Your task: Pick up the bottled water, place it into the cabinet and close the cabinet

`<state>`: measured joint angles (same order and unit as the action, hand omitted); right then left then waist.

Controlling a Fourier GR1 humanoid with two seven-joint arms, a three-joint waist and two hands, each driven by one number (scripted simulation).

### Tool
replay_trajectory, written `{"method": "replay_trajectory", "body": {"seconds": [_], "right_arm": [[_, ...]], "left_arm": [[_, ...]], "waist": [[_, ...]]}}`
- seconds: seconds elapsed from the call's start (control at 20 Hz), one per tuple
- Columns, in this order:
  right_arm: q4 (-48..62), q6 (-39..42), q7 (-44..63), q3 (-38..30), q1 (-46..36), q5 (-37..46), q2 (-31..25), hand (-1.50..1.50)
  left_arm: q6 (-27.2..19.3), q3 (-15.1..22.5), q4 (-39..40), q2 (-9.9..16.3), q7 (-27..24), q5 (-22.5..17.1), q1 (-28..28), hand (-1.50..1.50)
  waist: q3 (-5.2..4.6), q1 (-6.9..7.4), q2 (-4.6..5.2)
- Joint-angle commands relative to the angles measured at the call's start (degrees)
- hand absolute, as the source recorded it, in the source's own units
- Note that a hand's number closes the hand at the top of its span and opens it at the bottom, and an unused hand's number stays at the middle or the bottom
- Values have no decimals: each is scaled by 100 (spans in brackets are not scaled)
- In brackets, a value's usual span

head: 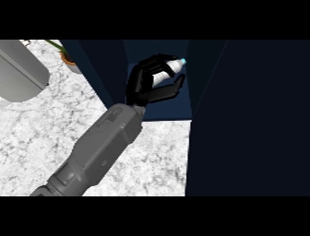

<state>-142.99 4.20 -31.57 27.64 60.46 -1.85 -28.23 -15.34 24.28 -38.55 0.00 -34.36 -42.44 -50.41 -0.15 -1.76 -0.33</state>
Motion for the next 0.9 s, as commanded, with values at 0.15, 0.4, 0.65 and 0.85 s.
{"method": "replay_trajectory", "body": {"seconds": [0.15,0.4,0.65,0.85], "right_arm": [[-672,-426,335,324,276,524,90,-150],[-613,-529,228,551,278,800,21,-150],[-888,-551,272,198,301,429,-255,-150],[-674,-87,242,428,260,837,-908,150]], "left_arm": [[599,895,-1646,4,172,-180,1725,-150],[-63,1406,-3037,385,248,32,2953,-150],[-173,1365,-4260,1386,84,67,4172,-150],[428,1315,-4932,2072,-274,-111,5129,-150]], "waist": [[-3,306,-72],[1,329,-80],[7,363,-46],[-4,368,-52]]}}
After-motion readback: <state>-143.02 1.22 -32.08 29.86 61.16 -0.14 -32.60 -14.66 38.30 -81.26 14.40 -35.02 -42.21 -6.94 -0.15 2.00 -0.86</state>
